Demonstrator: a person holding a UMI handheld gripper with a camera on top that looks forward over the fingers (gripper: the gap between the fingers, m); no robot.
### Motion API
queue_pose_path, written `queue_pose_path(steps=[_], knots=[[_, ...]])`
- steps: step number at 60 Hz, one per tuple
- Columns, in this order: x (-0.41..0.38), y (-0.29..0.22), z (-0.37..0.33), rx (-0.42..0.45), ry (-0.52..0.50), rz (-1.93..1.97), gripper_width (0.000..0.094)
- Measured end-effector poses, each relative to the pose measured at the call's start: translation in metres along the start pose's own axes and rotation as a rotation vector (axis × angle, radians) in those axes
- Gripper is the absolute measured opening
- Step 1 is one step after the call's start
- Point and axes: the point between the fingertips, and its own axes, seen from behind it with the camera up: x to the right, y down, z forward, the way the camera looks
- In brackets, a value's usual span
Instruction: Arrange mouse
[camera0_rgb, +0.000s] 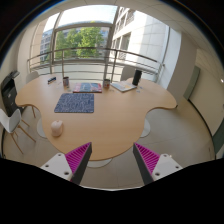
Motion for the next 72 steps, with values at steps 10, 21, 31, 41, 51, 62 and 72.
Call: queue_pose_path(steps=[10, 21, 31, 41, 51, 62, 72], knots=[[-0.016, 0.031, -0.02, -0.011, 0.045, 0.014, 0.0851], [-0.116, 0.104, -0.023, -0.036, 0.016, 0.06, 0.085], [-0.2, 0.104, 0.008, -0.003, -0.037, 0.051, 0.0854], [-0.259, 0.065, 0.067, 0.057, -0.101, 0.033, 0.0853], [-0.305, 0.027, 0.145, 0.097, -0.143, 0.01, 0.0851], [-0.334, 0.003, 0.216, 0.093, -0.15, -0.017, 0.0804], [-0.34, 0.001, 0.251, 0.066, -0.183, 0.004, 0.0573]])
